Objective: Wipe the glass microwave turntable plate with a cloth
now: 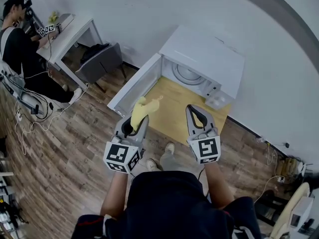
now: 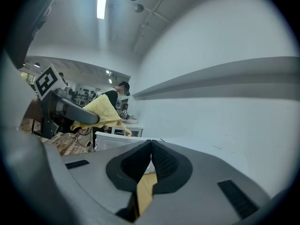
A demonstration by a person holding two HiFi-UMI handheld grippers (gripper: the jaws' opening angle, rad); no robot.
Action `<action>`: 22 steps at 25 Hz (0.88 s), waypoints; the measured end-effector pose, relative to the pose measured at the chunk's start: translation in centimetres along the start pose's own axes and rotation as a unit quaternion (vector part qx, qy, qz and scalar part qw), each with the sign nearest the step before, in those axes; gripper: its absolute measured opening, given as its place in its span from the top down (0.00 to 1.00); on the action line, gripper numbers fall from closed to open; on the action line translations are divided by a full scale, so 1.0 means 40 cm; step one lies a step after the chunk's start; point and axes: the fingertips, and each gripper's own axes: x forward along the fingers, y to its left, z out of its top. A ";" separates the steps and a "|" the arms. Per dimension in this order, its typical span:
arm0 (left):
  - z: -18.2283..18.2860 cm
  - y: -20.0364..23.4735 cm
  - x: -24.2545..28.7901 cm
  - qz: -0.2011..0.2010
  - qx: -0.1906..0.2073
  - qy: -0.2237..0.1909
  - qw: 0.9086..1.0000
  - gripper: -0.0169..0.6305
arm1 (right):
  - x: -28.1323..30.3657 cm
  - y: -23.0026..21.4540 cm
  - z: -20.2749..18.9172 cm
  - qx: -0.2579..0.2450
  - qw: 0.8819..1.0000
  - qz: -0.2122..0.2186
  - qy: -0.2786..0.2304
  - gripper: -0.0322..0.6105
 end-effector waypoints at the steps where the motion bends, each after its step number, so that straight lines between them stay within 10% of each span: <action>1: 0.008 -0.001 0.017 0.000 0.001 -0.003 1.000 0.78 | 0.011 -0.013 0.000 0.001 1.000 0.001 -0.001 0.93; 22: -0.104 -0.045 0.357 -0.017 0.026 0.070 0.997 0.78 | 0.133 -0.244 -0.195 0.024 0.998 0.022 0.055 0.93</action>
